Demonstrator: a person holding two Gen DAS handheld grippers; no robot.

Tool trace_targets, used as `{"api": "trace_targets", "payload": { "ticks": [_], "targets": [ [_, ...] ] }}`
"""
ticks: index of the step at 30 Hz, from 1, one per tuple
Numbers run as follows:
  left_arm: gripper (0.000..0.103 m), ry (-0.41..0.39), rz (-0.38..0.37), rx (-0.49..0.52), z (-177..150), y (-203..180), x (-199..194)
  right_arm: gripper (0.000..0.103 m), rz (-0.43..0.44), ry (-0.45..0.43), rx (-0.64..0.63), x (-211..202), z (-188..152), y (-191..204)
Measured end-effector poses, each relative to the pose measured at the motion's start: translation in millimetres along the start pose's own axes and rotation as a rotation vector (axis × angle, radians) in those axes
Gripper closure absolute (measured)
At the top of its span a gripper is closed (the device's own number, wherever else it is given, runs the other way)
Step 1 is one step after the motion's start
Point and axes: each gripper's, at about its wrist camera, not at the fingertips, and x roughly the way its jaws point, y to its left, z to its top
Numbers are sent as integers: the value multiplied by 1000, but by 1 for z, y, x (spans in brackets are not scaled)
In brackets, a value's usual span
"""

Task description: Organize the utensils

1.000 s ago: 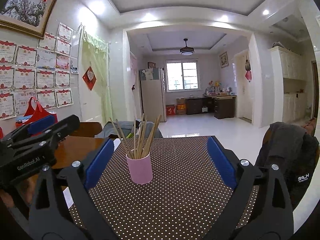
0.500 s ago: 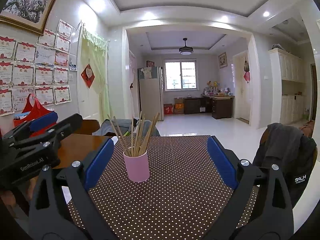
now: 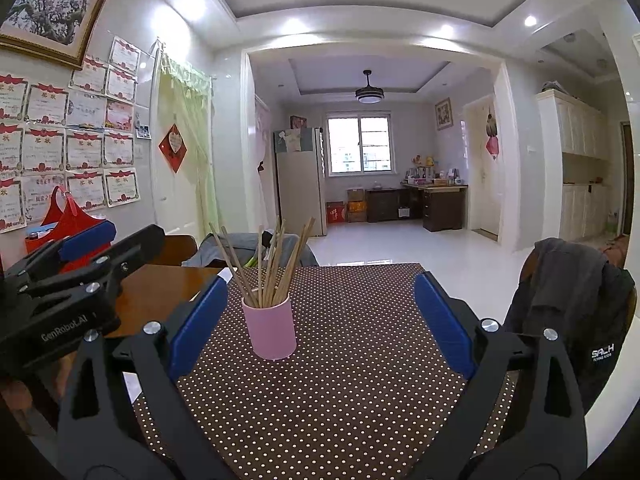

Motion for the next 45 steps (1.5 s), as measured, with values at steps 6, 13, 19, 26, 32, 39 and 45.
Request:
{"api": "trace_targets", "payload": {
  "ticks": [6, 13, 19, 26, 32, 39, 45],
  "targets": [
    [22, 3, 0, 8, -1, -2, 3, 10, -1, 11, 6, 2, -2, -3],
    [22, 4, 1, 10, -1, -3, 4, 10, -1, 15, 9, 3, -3, -4],
    [22, 10, -3, 10, -2, -4, 5, 10, 0, 23, 14, 4, -6, -5],
    [22, 16, -7, 8, -6, -4, 7, 10, 0, 28, 18, 5, -8, -7],
    [22, 16, -7, 9, -6, -5, 7, 10, 2, 35, 23, 7, -9, -9],
    [22, 21, -9, 10, -7, -5, 8, 10, 3, 38, 25, 7, -9, -10],
    [22, 26, -9, 11, -10, -4, 8, 10, 7, 50, 33, 10, -12, -12]
  ]
}}
